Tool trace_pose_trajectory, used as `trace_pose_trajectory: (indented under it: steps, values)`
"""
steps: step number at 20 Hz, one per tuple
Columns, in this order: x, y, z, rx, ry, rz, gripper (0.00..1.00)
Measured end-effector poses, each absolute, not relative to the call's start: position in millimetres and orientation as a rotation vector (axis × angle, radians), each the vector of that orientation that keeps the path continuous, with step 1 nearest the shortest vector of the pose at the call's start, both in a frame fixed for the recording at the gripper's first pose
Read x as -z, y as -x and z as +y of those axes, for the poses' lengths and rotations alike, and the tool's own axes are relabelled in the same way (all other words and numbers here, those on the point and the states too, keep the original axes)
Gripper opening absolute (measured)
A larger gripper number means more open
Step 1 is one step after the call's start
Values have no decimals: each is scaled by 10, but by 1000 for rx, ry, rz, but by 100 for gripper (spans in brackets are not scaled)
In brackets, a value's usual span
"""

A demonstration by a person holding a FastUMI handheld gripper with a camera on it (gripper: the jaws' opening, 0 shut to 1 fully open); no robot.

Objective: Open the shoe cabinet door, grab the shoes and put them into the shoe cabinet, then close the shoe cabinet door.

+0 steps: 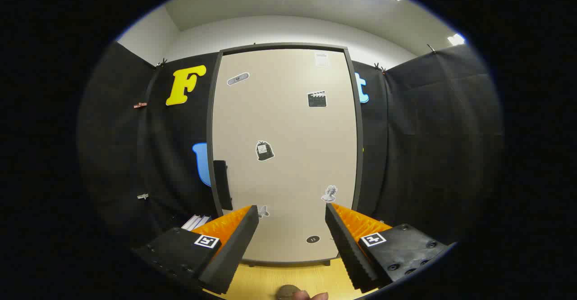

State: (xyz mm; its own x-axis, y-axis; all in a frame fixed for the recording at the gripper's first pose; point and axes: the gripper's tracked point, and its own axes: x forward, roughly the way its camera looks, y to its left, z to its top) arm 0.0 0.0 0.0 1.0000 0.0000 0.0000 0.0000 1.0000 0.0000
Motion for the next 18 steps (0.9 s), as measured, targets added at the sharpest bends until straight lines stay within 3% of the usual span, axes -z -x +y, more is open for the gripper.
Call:
trace_pose_trajectory:
  steps: [18]
  values:
    - [75,-73,42,0,-1,17,98]
